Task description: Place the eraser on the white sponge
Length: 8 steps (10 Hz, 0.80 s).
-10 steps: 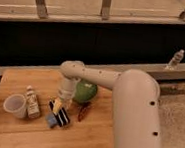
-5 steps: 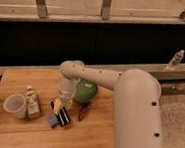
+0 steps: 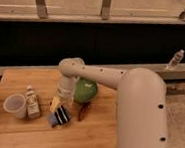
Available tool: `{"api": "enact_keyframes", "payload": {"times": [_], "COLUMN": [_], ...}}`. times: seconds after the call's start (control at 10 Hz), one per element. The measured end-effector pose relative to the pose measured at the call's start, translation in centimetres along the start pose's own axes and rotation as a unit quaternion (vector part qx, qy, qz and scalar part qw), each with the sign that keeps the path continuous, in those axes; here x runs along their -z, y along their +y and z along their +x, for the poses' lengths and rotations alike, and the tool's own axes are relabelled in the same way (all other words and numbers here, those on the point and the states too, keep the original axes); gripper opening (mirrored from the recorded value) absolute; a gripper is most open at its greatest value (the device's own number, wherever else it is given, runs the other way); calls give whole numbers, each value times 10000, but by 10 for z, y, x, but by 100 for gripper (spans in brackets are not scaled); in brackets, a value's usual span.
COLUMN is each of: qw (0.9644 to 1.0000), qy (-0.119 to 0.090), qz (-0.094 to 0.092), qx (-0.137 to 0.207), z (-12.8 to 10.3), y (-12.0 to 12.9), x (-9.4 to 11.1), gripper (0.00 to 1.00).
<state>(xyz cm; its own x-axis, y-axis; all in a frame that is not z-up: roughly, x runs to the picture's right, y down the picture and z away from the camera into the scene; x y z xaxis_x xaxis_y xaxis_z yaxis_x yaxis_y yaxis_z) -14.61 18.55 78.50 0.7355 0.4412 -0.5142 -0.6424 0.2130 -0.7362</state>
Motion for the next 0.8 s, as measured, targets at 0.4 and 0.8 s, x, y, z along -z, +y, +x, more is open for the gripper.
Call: {"api": "enact_keyframes", "payload": {"times": [0.4, 0.8], "qw": [9989, 9889], "qy": [-330, -1001], "qz": [263, 522], "qx": [-187, -969], "z": [12, 48], "y": [-8, -57], "x": [35, 97], "gripper": [72, 72]}}
